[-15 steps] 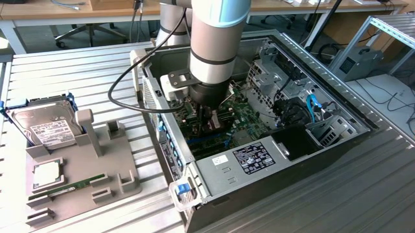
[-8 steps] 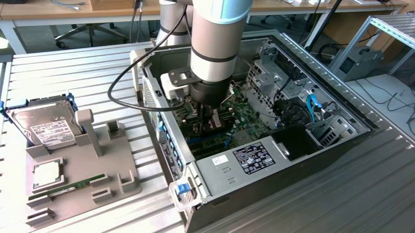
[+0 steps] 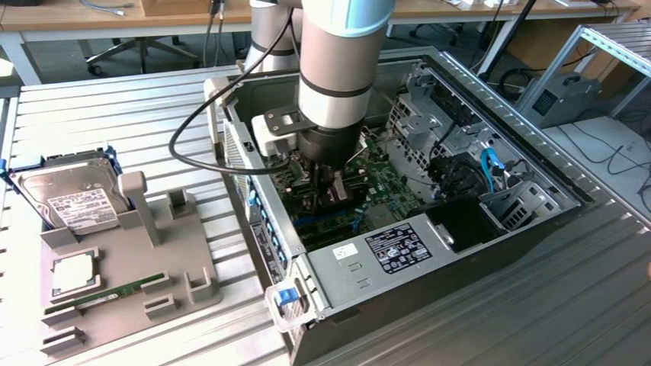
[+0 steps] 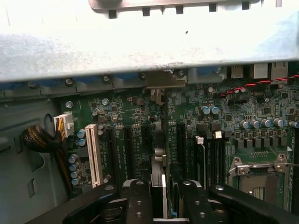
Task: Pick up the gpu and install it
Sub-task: 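Insert the gpu into the slot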
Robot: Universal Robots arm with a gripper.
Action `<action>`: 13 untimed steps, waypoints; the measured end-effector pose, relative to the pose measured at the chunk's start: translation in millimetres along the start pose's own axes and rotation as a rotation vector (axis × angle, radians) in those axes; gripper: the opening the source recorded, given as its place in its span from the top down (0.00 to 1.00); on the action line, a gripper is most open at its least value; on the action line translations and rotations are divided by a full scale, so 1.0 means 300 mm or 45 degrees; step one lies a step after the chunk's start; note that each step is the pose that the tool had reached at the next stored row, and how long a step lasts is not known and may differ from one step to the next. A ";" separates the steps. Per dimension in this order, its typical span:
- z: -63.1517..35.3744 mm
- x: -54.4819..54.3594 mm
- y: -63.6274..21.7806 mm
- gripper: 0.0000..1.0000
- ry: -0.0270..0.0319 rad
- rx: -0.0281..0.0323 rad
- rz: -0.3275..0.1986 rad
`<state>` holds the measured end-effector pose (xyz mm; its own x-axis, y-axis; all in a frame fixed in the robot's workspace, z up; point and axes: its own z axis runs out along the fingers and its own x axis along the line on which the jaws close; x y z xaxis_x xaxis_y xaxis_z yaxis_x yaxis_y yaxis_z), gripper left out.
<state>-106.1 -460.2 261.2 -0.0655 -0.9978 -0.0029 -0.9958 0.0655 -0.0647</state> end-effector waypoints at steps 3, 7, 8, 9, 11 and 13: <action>0.001 -0.005 -0.003 0.73 0.0078 0.0004 -0.004; 0.002 -0.010 -0.007 0.73 0.0087 0.0007 -0.012; 0.002 -0.010 -0.008 0.73 0.0098 0.0008 -0.017; 0.002 -0.011 -0.008 0.73 0.0114 0.0010 -0.022; 0.002 -0.010 -0.008 0.73 0.0149 0.0010 -0.025; 0.002 -0.011 -0.008 0.73 0.0171 0.0011 -0.025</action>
<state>-103.6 -457.2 260.7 -0.0469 -0.9988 0.0118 -0.9968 0.0460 -0.0655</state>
